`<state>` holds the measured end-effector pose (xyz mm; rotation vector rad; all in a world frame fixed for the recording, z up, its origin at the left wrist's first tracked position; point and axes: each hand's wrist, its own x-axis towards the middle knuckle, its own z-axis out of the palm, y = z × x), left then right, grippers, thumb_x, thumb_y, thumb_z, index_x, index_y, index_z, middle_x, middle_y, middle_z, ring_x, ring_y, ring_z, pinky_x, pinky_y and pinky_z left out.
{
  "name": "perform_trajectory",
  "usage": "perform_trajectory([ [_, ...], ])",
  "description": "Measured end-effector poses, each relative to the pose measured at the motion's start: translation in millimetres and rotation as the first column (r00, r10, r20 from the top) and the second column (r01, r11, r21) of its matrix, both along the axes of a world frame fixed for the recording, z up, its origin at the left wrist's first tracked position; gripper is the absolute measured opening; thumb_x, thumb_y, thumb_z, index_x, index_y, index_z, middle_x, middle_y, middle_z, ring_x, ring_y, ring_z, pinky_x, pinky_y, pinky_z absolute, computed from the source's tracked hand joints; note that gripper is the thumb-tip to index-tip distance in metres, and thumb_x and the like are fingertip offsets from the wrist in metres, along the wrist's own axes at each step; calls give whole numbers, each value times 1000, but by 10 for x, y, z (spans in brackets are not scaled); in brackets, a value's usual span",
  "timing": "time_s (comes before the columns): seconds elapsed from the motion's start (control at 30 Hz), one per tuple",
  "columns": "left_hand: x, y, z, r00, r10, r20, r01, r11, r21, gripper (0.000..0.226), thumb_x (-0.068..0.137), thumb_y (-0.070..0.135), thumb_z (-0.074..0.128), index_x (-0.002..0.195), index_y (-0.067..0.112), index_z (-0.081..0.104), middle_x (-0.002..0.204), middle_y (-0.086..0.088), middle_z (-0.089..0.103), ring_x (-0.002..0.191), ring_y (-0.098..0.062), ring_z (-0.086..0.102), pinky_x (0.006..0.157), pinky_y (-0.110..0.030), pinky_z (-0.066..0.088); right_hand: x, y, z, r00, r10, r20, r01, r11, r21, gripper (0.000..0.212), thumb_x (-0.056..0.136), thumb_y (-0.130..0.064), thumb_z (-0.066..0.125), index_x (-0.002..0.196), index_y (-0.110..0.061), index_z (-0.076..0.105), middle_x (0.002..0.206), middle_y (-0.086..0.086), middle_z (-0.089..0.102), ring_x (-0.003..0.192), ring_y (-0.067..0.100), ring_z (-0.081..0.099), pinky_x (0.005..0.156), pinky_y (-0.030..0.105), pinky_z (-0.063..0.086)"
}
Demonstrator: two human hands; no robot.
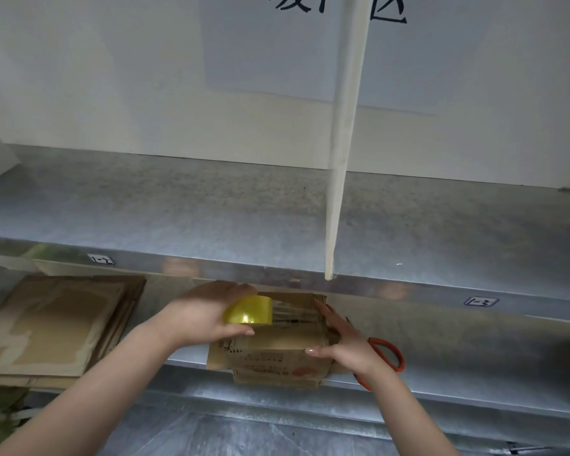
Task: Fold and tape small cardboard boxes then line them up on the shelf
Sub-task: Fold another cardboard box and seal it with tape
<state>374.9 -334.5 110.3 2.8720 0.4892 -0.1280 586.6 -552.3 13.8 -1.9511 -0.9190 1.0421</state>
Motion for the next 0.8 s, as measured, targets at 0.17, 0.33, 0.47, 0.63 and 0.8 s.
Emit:
perform_trajectory([
  [0.17,-152,24,-110,994,83,68,-60,957,-284,68,75,68,65,134,53,35,132,24,42,120,-1,42,97,-21,37,24,8,-24,999,-19,38,19,1000,2,90,58,-56,83,132,-58,33,145,-12,36,133,15,38,105,32,38],
  [0.33,-259,18,-188,936,273,224,-142,871,-470,58,71,56,74,122,39,51,119,18,56,110,0,53,90,-17,43,98,95,-3,999,12,-31,-13,999,-36,108,52,-53,86,141,-55,25,150,-12,26,137,17,32,113,44,36],
  [0.47,-236,-12,-90,926,281,251,-127,860,-494,53,62,66,77,108,51,55,104,31,62,98,9,58,81,-10,46,123,93,-9,999,13,-42,-14,999,-34,104,53,-52,87,138,-56,28,150,-13,28,137,17,32,113,45,36],
  [0.63,-517,289,-50,939,293,179,-229,923,-310,52,61,60,81,102,52,51,99,28,59,93,8,57,75,-9,43,108,112,-8,1000,12,-28,-13,1000,-15,106,51,-55,86,140,-53,28,150,-12,29,136,16,32,113,42,35],
  [0.8,-636,375,-201,959,264,102,-232,940,-252,53,64,67,75,107,43,54,100,23,58,93,0,55,77,-17,43,93,108,-28,999,5,-47,-5,1000,-7,108,54,-53,86,144,-50,26,153,-10,25,139,18,30,114,46,35],
])
